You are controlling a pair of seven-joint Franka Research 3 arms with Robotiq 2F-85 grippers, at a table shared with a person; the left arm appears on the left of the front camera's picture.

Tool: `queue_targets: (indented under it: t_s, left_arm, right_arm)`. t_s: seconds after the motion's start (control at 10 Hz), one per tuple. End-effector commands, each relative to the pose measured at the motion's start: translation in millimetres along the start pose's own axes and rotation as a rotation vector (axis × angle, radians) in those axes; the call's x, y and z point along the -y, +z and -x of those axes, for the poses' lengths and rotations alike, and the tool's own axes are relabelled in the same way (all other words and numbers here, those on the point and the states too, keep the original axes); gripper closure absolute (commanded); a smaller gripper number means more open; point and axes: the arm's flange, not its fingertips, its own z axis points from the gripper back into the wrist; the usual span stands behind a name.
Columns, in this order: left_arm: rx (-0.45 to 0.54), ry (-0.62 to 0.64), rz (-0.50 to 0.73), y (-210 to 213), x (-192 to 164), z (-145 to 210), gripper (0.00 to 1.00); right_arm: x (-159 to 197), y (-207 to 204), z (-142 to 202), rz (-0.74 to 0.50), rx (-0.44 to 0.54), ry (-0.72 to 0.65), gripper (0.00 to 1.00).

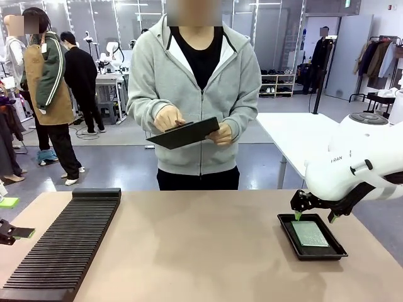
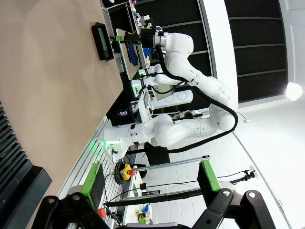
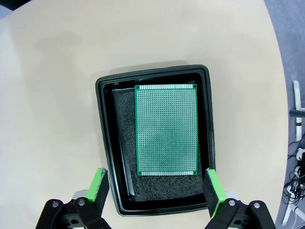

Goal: Inspect the PCB.
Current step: Place the Blank PCB in the ESD tray.

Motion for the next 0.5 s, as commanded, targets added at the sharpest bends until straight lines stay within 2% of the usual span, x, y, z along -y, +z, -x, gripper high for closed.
queue_targets:
  t_s: [0.0, 0.4]
  left_arm:
    - [0.002, 0.003, 0.001, -0.8, 0.3, -1.1, 0.00]
    - [0.002, 0.003, 0.001, -0.8, 0.3, -1.1, 0.00]
  right_arm:
    - [-0.6, -1.3, 0.4, -0.001, 0.003, 0.002, 0.00]
    - [-0.6, -1.3, 0.4, -0.001, 0.003, 0.002, 0.00]
